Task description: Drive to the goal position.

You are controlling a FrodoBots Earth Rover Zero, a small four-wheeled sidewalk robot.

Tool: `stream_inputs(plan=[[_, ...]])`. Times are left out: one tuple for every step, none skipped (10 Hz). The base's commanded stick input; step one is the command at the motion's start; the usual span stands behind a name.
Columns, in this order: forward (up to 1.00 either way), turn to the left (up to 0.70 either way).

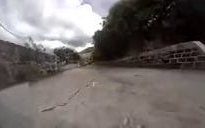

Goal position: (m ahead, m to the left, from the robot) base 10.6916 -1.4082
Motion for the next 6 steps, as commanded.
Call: stream_inputs(plan=[[1.00, 0.00], [1.00, 0.00], [1.00, 0.00], [1.00, 0.00], [1.00, 0.00], [1.00, 0.00]])
